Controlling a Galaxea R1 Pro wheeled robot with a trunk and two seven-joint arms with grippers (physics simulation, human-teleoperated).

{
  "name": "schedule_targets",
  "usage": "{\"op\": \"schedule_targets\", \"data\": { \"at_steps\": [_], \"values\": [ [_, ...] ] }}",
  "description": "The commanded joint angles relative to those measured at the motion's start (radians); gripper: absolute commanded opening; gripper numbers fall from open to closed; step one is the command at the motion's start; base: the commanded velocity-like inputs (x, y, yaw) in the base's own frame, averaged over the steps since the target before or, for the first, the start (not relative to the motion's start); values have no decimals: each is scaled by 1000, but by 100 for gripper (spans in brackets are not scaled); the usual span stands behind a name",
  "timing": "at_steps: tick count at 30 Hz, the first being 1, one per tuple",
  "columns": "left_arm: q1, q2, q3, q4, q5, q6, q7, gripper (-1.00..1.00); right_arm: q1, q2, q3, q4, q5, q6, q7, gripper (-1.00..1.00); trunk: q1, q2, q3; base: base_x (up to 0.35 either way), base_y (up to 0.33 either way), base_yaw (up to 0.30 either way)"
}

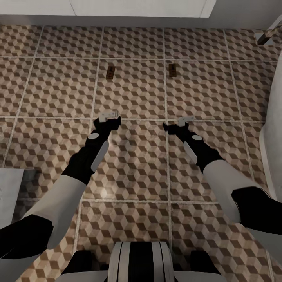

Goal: Take the four mousetraps from the cabinet in the bathroom and place them on the bathroom floor. Make sure all four end up on the same floor surface, and ensure that at least two of them are either under or directly next to the same bathroom sink.

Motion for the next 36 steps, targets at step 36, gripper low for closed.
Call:
{"op": "schedule_targets", "data": {
  "at_steps": [36],
  "values": [
    [37, 7, -22, -3, 10, 7, 8, 100, 54, -1, 4, 38, -9, -11, 4, 100, -16, 8, 139, 0, 0, 0]
  ]
}}
